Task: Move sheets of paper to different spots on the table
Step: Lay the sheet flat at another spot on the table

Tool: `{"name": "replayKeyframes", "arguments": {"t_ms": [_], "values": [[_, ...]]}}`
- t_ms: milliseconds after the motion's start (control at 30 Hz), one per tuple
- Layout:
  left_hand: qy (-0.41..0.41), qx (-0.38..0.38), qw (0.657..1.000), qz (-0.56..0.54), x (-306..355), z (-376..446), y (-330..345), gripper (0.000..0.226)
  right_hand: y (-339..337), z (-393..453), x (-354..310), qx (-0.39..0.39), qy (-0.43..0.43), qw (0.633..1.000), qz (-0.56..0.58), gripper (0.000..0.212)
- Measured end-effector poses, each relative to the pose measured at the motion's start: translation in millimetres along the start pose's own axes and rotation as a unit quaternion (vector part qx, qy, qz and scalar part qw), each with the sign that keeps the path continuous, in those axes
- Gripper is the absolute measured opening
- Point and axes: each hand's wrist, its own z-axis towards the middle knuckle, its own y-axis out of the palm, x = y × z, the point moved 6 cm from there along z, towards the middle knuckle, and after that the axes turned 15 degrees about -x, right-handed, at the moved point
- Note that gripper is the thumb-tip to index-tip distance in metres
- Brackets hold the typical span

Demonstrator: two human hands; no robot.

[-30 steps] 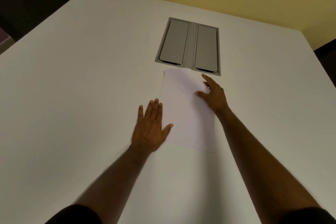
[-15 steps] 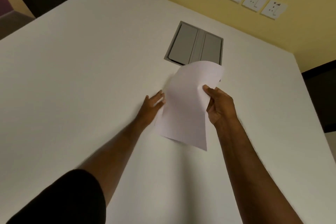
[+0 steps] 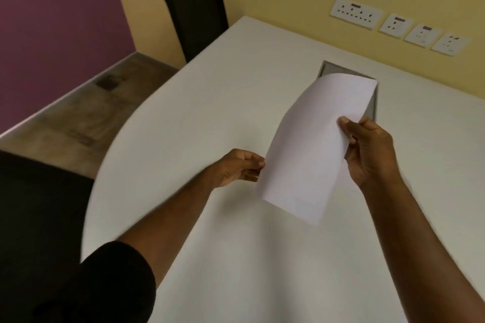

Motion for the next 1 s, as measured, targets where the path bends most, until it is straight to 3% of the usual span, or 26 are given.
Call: {"name": "replayKeyframes", "arguments": {"t_ms": [200, 367, 567, 633, 767, 833, 1000], "values": [[-0.078, 0.111, 0.979, 0.151, 4.9, -143.8, -75.1, 0.023, 45.0, -70.3, 63.3, 0.008, 0.103, 0.994, -0.025, 0.011], [-0.146, 0.209, 0.912, 0.321, -11.9, -194.5, -125.9, 0.014, 65.7, -97.0, 144.2, 0.017, 0.199, 0.978, -0.065, 0.007], [-0.187, 0.292, 0.817, 0.461, -66.2, -188.9, -155.5, 0.011, 73.5, -116.8, 241.5, 0.025, 0.254, 0.961, -0.111, 0.01], [-0.158, 0.34, 0.77, 0.516, -86.4, -185.0, -156.3, 0.017, 73.8, -121.5, 268.3, 0.035, 0.264, 0.957, -0.118, 0.008], [-0.005, 0.413, 0.688, 0.597, -123.7, -179.9, -150.8, 0.027, 75.3, -122.3, 308.8, 0.042, 0.272, 0.951, -0.139, 0.009], [0.02, 0.407, 0.654, 0.638, -142.8, -175.1, -143.2, 0.042, 75.8, -121.8, 319.7, 0.04, 0.275, 0.948, -0.153, 0.011], [-0.049, 0.332, 0.669, 0.663, -185.2, -171.3, -128.1, 0.066, 77.0, -116.8, 327.3, 0.031, 0.279, 0.941, -0.19, 0.01]]}}
